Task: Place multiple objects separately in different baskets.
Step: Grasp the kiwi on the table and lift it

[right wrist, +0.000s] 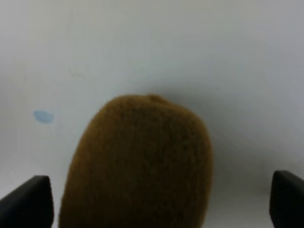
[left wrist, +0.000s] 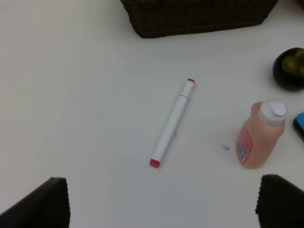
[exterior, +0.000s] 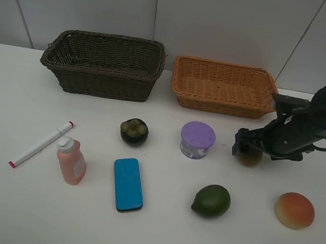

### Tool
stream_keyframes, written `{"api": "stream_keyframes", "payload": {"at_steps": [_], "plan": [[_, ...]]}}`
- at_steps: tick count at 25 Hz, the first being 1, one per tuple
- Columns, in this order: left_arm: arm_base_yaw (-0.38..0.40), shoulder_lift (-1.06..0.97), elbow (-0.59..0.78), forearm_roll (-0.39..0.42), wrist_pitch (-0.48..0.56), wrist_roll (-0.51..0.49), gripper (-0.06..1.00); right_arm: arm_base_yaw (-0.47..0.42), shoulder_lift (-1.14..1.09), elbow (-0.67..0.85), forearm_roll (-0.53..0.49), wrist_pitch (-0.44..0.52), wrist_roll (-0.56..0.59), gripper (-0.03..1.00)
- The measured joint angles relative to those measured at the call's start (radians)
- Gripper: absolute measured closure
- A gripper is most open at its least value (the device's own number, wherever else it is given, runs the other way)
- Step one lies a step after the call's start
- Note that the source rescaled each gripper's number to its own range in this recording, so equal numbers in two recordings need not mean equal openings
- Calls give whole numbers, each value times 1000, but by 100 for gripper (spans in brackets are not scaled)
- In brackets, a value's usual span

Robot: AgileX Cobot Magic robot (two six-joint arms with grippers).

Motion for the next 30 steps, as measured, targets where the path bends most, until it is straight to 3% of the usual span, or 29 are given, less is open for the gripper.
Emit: {"api": "stream_keyframes", "payload": {"at_steps": [6,9,11,15,30], "plan": [[0,0,0,0,0,0,-6,0,8,0,0,-23,0,-1],[0,0,0,0,0,0,-6,0,8,0,0,-25,0,10],[0,0,0,0,0,0,-6,0,8,0,0,-25,0,30],[0,0,0,0,0,0,-6,0,8,0,1,-30,0,97],[0,0,0,0,0,0,-6,0,8,0,10,-30,3,96]]}}
